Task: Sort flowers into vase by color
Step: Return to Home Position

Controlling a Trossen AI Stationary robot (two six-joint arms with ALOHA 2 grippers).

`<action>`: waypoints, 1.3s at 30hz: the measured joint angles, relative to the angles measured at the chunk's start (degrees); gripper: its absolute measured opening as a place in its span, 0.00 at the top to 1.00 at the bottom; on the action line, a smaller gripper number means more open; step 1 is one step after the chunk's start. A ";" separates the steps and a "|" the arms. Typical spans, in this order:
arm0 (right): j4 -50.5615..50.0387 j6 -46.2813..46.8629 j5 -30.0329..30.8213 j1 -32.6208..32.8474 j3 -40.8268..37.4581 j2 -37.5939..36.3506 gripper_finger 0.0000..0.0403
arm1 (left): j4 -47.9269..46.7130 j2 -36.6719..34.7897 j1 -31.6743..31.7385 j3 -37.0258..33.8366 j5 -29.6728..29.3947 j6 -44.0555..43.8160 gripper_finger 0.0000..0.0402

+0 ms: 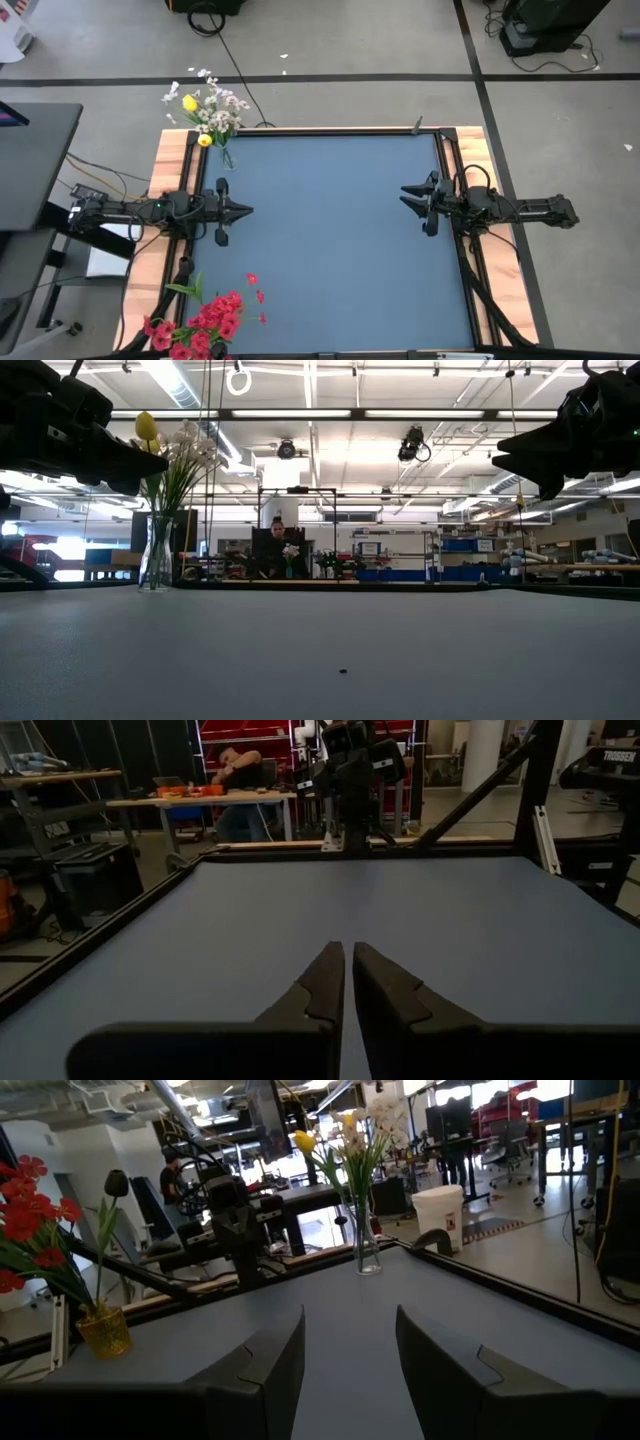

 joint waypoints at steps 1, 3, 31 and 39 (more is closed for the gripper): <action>0.00 0.00 0.00 0.00 0.00 0.00 0.58 | -0.01 0.00 0.00 0.00 0.00 0.01 0.92; 0.00 -0.01 -0.01 0.00 0.00 0.00 0.58 | 0.00 0.00 0.00 -0.01 0.00 0.01 0.92; 0.22 0.00 -0.04 0.00 0.00 -0.02 0.58 | 4.81 -4.19 -1.36 -0.04 -0.12 -0.02 0.91; 0.22 0.00 -0.02 0.00 0.00 -0.02 0.58 | 4.63 -4.13 -1.36 -0.04 -0.11 -0.01 0.91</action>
